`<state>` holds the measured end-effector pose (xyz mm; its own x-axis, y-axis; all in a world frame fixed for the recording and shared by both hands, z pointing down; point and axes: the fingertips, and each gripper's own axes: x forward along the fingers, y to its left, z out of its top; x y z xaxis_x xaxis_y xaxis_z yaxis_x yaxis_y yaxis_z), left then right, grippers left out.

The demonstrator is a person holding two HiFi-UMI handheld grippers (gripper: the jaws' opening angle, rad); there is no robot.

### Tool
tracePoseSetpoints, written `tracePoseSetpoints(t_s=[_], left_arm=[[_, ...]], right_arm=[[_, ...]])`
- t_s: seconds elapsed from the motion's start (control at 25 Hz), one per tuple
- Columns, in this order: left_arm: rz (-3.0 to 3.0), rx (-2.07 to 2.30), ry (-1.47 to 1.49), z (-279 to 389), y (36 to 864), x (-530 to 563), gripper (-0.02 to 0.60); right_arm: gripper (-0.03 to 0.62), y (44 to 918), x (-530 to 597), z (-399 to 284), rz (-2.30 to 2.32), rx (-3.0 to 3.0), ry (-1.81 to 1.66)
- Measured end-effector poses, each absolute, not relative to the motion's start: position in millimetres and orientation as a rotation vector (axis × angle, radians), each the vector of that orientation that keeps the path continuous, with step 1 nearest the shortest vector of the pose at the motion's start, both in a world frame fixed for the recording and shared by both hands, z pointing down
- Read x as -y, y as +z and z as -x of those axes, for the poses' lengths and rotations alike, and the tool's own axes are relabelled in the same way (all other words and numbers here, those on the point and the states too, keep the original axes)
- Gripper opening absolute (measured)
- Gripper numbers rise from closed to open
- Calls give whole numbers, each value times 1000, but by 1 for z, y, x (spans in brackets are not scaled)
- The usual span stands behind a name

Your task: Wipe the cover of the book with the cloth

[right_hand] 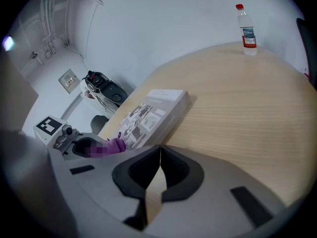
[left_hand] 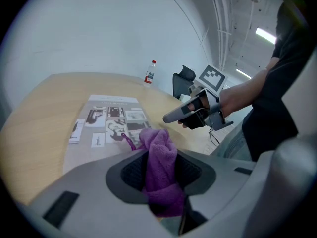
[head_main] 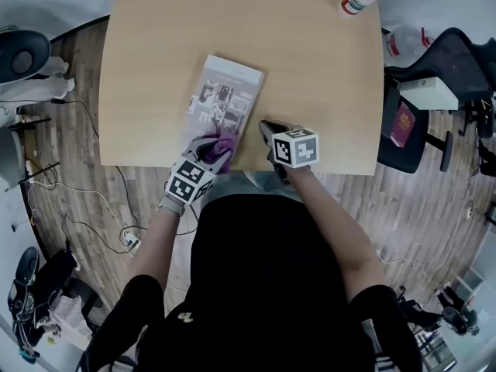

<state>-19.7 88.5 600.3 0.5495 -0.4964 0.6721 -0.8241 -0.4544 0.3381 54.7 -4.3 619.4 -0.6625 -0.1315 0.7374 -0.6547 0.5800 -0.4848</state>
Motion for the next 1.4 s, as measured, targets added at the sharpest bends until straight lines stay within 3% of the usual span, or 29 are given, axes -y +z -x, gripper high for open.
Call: tracePoseSetpoints(t_s=[0.64,1.4], left_arm=[[-2144,993,710,-10,601,-61,149],[-2211,873,693,0,601,68,149]], right_arm=[[31,619,15,-83,-665,2145,1018],[31,609,16,-118,-1035,2068,1137]])
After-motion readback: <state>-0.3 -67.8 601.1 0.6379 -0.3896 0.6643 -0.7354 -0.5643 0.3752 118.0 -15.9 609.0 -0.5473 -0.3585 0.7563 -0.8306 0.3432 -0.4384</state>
